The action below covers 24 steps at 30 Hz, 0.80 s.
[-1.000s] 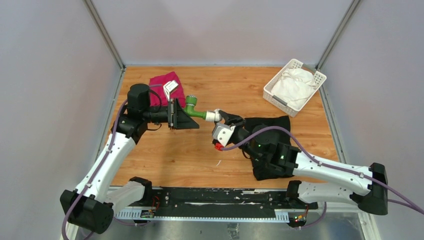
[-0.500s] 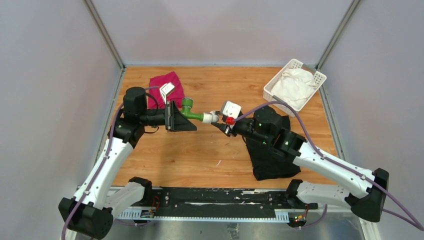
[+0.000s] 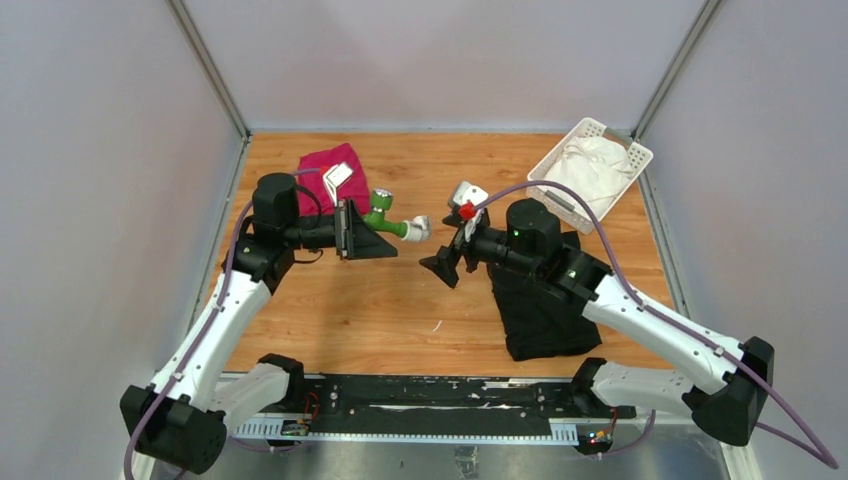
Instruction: Install the water faucets
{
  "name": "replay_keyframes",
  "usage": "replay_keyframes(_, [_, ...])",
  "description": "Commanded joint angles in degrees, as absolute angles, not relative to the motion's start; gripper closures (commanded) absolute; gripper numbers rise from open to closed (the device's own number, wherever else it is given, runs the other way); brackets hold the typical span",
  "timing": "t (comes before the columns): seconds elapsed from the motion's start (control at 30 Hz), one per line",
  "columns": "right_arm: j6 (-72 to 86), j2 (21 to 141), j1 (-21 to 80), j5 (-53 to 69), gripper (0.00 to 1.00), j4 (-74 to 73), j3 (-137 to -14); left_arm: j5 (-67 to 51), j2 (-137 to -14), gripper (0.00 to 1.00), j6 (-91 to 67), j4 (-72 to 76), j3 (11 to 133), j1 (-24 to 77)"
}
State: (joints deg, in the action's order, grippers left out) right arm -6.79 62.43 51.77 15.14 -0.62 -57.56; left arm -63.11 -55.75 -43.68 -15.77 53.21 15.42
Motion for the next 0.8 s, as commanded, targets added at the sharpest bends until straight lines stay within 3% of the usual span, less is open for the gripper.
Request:
replay_keyframes(0.0, [-0.93,57.82,45.94,8.1,0.01,-6.73,-55.52,-59.19,-59.51,1.0,-40.37,-16.35,53.07,15.57])
replay_keyframes(0.23, [7.23,54.1,35.89,7.04,0.01,-10.73,-51.16,-47.09,-67.35,1.0,-30.26,-23.64,58.14,15.64])
replay_keyframes(0.4, [8.93,52.58,33.7,6.57,0.01,-10.97,-49.52,-52.7,-79.42,1.0,-33.34,-16.16,61.03,15.64])
replay_keyframes(0.57, [9.26,53.43,33.46,7.18,0.01,-10.43,-49.05,-58.49,-90.71,1.0,-43.74,1.5,60.92,15.64])
replay_keyframes(0.77, [9.81,53.33,33.44,6.89,0.01,-9.9,-49.0,-60.33,-105.1,1.0,-43.42,2.9,69.8,16.68])
